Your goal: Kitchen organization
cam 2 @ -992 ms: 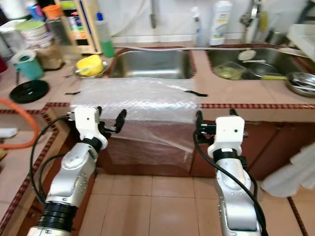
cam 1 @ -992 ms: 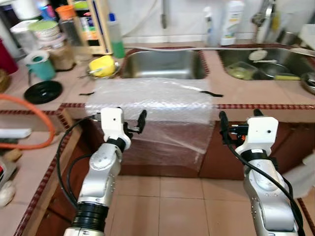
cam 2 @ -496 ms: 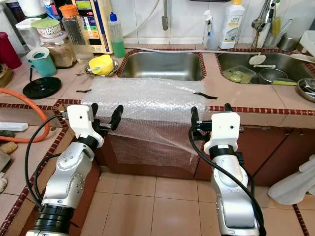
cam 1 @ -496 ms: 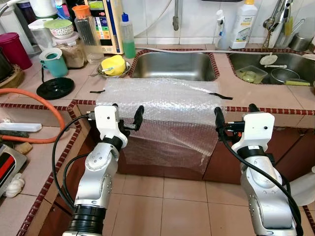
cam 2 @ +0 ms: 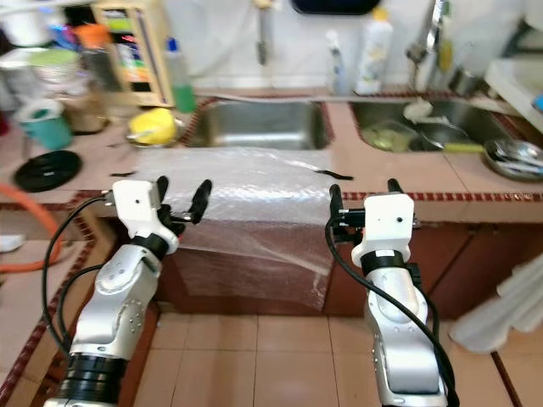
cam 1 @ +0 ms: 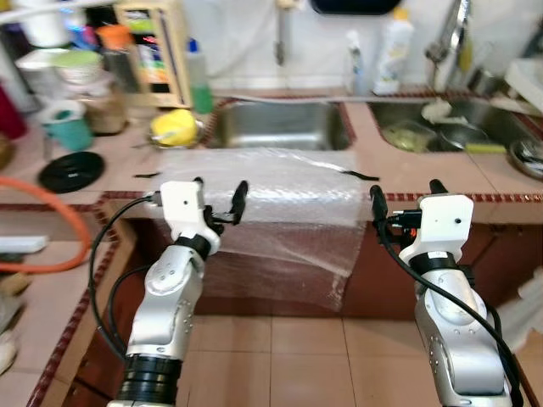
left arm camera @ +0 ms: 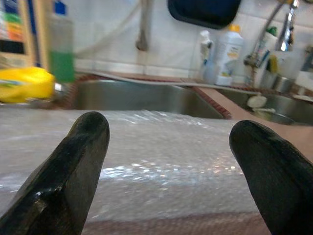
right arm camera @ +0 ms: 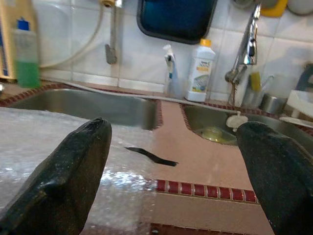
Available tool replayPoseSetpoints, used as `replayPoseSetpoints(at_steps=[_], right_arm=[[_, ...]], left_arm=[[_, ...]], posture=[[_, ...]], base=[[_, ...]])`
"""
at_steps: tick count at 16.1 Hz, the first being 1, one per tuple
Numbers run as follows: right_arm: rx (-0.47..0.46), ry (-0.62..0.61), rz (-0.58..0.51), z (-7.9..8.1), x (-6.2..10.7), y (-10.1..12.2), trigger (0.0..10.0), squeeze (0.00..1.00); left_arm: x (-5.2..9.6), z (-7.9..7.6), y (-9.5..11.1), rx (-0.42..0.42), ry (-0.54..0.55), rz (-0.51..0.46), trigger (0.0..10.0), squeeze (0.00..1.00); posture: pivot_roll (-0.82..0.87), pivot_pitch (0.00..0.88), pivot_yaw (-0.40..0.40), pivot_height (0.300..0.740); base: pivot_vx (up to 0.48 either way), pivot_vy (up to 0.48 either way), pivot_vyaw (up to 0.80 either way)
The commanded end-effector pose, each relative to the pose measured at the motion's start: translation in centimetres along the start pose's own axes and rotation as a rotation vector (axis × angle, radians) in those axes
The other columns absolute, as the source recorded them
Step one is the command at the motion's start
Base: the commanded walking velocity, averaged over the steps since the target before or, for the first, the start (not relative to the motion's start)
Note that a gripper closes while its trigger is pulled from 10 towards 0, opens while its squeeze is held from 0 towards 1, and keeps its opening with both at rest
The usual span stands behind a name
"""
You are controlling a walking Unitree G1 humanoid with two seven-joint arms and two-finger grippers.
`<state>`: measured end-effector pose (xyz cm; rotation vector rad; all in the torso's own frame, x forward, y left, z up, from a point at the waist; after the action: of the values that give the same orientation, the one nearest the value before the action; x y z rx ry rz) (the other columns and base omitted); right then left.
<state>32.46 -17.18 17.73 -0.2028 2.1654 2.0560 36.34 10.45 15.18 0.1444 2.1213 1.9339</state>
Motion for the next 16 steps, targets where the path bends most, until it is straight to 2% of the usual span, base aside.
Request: replayPoseSetpoints(at_steps=[1, 16], right_arm=[[-0.004, 0.014, -0.022, 0.44, -0.10, 0.65, 10.0, 0.00], [-0.001, 0.045, -0.020, 1.03, -0.19, 0.49, 10.0, 0.00]], left_arm=[[0.06, 0.36, 0.22, -0.010, 0.001, 0.000, 10.0, 0.00], [0.33, 0.51, -0.01, -0.020, 0.001, 0.016, 10.0, 0.00]], posture=[[-0.04, 0.000, 0.078, 0.740], [-0.02, 0.000, 0.072, 0.740]], base=[[0.356, 0.000, 0.00], [0.357, 0.000, 0.00]])
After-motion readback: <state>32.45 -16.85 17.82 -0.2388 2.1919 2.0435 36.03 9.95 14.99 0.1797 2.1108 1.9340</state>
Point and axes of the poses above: a point about 5 cm out from each wrist's last joint towards the gripper, its own x axis pointing back from the gripper into the wrist, its own y axis along the axis of the wrist's last joint, z = x × y, the point moved 5 cm from there along -x, pointing out of the wrist towards the gripper, and after that the axes turned 6 degrees about -x, right-handed, at the moved point
